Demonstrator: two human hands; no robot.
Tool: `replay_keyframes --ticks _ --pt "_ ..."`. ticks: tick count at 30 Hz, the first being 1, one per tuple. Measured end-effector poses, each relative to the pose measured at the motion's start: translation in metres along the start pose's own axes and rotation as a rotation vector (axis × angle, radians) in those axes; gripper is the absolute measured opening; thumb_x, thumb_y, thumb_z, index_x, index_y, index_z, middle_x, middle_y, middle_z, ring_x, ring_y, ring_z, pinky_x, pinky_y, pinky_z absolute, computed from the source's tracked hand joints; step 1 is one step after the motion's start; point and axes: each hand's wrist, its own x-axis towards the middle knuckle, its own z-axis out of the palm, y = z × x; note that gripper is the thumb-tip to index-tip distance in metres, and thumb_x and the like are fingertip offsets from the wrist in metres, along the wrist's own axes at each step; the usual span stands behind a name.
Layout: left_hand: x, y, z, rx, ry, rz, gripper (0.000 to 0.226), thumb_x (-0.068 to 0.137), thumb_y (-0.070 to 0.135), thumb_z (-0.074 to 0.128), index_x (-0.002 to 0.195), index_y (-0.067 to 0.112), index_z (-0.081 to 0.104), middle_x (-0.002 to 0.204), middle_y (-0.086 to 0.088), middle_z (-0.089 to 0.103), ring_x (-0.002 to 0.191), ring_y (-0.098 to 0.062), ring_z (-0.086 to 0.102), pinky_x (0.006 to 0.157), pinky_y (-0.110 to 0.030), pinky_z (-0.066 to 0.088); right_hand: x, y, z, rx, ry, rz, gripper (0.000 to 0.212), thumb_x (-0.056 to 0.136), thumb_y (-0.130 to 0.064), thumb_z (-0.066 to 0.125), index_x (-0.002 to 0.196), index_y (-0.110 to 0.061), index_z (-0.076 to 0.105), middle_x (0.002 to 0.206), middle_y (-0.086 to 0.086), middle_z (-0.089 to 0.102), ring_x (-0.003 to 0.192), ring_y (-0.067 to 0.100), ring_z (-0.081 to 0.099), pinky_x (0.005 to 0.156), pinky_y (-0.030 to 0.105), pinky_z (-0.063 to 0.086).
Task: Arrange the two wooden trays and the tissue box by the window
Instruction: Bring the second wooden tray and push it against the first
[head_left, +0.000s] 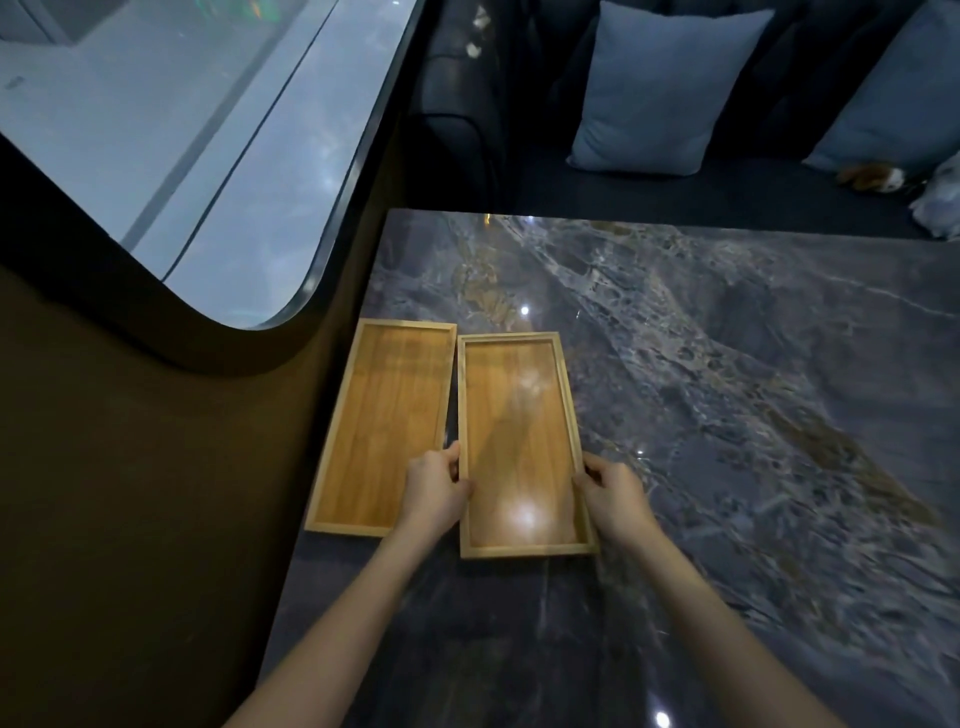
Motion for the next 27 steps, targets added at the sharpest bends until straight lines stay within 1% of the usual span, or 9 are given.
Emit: replay_keyframes --ticks 1,3,5,8,11,14,16,22,27 --pt "0.001 0.000 0.001 0.033 0.004 0.021 0.042 0.081 0.009 0.062 0.121 0.012 0.053 0.112 -0.006 0.065 0.088 -0.009 0.056 0.075 -0.022 0.048 0.001 0.000 0.001 0.001 0.012 0.001 0.023 0.089 -0.005 0.047 0.096 -0.007 0.069 0.093 0.015 0.073 0.084 0.024 0.065 0.050 0.009 0.037" --pt "0.003 0.002 0.002 0.095 0.003 0.042 0.034 0.082 0.010 0.061 0.116 0.015 0.056 0.107 -0.005 0.066 0.080 -0.006 0.052 0.070 -0.018 0.045 0.003 -0.002 0.002 -0.004 0.035 0.004 0.022 0.089 -0.004 0.048 0.094 -0.004 0.069 0.092 0.019 0.073 0.088 0.030 0.065 0.052 0.018 0.036" --pt "0.008 0.004 0.004 0.155 -0.008 0.041 0.027 0.085 0.012 0.058 0.111 0.017 0.057 0.104 -0.004 0.065 0.078 -0.008 0.054 0.066 -0.015 0.045 0.005 -0.004 0.003 -0.012 0.050 0.016 0.022 0.089 -0.005 0.048 0.095 -0.003 0.069 0.092 0.020 0.072 0.089 0.032 0.065 0.060 0.027 0.038" --pt "0.011 0.006 0.004 0.258 -0.023 0.041 0.020 0.086 0.010 0.055 0.106 0.014 0.057 0.098 -0.007 0.065 0.080 -0.015 0.061 0.068 -0.022 0.053 0.004 -0.005 0.004 -0.081 0.055 0.026 0.025 0.089 -0.011 0.048 0.104 -0.012 0.068 0.102 0.015 0.071 0.095 0.029 0.063 0.077 0.032 0.049" --pt "0.014 0.009 0.005 0.348 -0.016 0.036 0.023 0.086 0.009 0.055 0.109 0.010 0.054 0.098 -0.010 0.064 0.080 -0.020 0.062 0.072 -0.031 0.057 0.006 -0.006 0.004 -0.107 0.060 0.031 0.027 0.089 -0.016 0.049 0.110 -0.017 0.067 0.110 0.013 0.065 0.101 0.028 0.060 0.088 0.038 0.049" --pt "0.015 0.013 0.008 0.429 -0.005 0.040 0.031 0.087 0.007 0.054 0.117 0.007 0.049 0.104 -0.013 0.063 0.087 -0.024 0.063 0.076 -0.036 0.057 0.008 -0.008 0.005 -0.110 0.072 0.039 0.026 0.090 -0.017 0.050 0.110 -0.017 0.067 0.111 0.015 0.062 0.102 0.029 0.058 0.086 0.034 0.046" --pt "0.016 0.013 0.009 0.466 0.016 0.038 0.035 0.087 0.004 0.054 0.121 0.006 0.047 0.104 -0.013 0.063 0.087 -0.023 0.063 0.075 -0.035 0.058 0.009 -0.009 0.006 -0.112 0.074 0.039 0.026 0.090 -0.017 0.049 0.109 -0.015 0.067 0.109 0.015 0.061 0.101 0.029 0.057 0.083 0.031 0.043" --pt "0.016 0.015 0.011 0.576 0.047 0.039 0.038 0.086 0.001 0.054 0.123 0.004 0.046 0.103 -0.013 0.064 0.088 -0.024 0.064 0.074 -0.032 0.057 0.010 -0.008 0.010 -0.141 0.077 0.037 0.026 0.090 -0.015 0.050 0.111 -0.014 0.066 0.107 0.016 0.058 0.101 0.029 0.055 0.084 0.031 0.042" --pt "0.013 0.015 0.013 0.667 0.051 0.068 0.042 0.084 0.001 0.056 0.124 0.002 0.044 0.105 -0.014 0.064 0.094 -0.026 0.063 0.075 -0.032 0.052 0.011 -0.006 0.014 -0.126 0.088 0.040 0.026 0.091 -0.015 0.049 0.111 -0.014 0.065 0.104 0.014 0.058 0.095 0.026 0.056 0.075 0.026 0.037"
